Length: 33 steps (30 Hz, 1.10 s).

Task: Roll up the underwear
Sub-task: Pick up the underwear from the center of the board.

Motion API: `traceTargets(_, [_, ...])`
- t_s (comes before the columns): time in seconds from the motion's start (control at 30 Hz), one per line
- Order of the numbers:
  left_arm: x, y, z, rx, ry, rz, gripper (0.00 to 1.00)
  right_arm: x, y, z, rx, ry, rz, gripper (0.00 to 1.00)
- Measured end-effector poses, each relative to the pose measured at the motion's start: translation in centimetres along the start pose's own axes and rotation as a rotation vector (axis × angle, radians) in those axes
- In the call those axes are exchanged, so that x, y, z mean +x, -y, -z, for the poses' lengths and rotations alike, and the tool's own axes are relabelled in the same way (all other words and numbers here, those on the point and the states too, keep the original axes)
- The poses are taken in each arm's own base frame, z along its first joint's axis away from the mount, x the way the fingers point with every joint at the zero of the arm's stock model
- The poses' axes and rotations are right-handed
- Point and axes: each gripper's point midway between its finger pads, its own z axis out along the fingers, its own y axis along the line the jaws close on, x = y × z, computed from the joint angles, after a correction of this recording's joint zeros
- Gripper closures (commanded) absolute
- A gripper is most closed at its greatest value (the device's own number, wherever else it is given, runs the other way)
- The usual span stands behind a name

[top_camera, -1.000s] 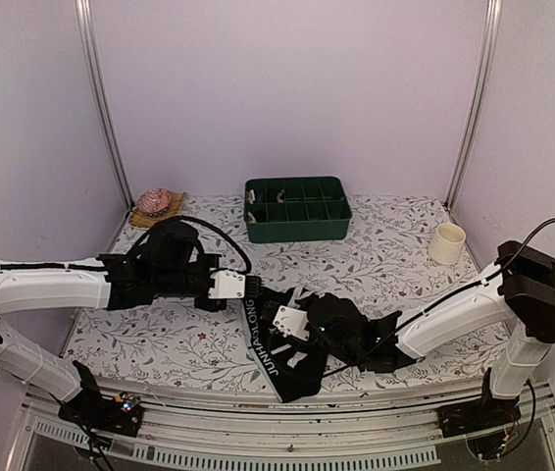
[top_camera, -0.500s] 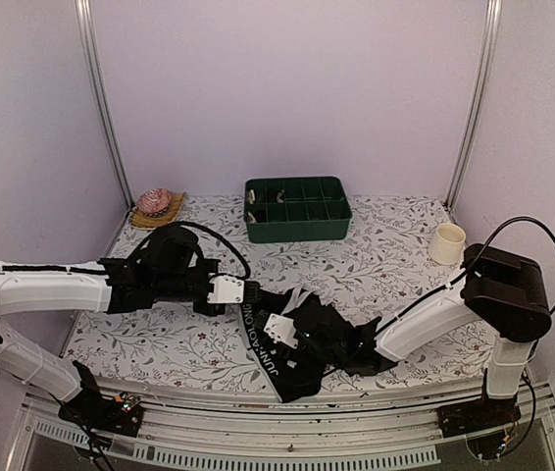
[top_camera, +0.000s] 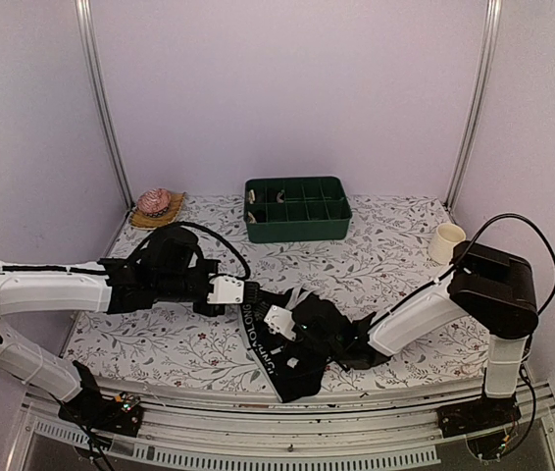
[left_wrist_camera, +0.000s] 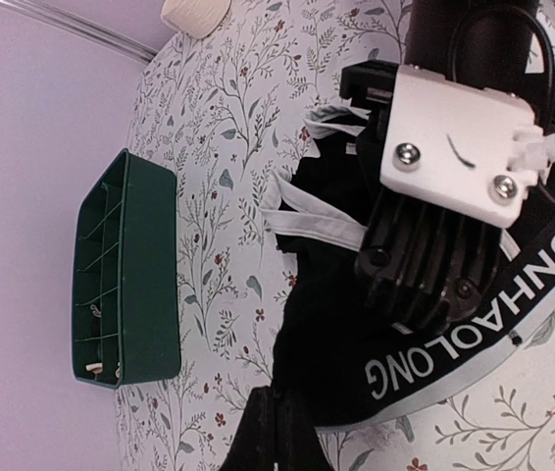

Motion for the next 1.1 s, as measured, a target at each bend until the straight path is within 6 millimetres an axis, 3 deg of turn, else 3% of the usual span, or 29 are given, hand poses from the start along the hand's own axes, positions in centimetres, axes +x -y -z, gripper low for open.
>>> traceTargets(0.33, [0.0, 0.0, 0.0, 0.001, 0.002, 0.000, 1.00, -0.3, -0.8, -0.3, -0.063, 0.015, -0.017, 0.71])
traceTargets(0.4, [0.0, 0.0, 0.0, 0.002, 0.002, 0.000, 1.00, -0.5, -1.0, -0.5, -0.071, 0.020, -0.017, 0.74])
traceTargets(0.53, [0.0, 0.0, 0.0, 0.001, 0.002, 0.000, 1.00, -0.5, -1.1, -0.8, -0.074, 0.018, -0.016, 0.95])
traceTargets(0.83, [0.1, 0.0, 0.0, 0.000, -0.001, 0.001, 1.00, 0.0, 0.1, -0.9, -0.002, -0.003, -0.014, 0.98])
traceTargets(0.97, [0.8, -0.5, 0.1, -0.010, -0.015, 0.015, 1.00, -0.5, 2.1, 1.0, 0.070, -0.010, 0.005, 0.98])
traceTargets(1.1, [1.4, -3.1, 0.8, -0.049, -0.027, 0.040, 1.00, -3.9, 6.4, 5.4, 0.189, 0.044, 0.006, 0.98])
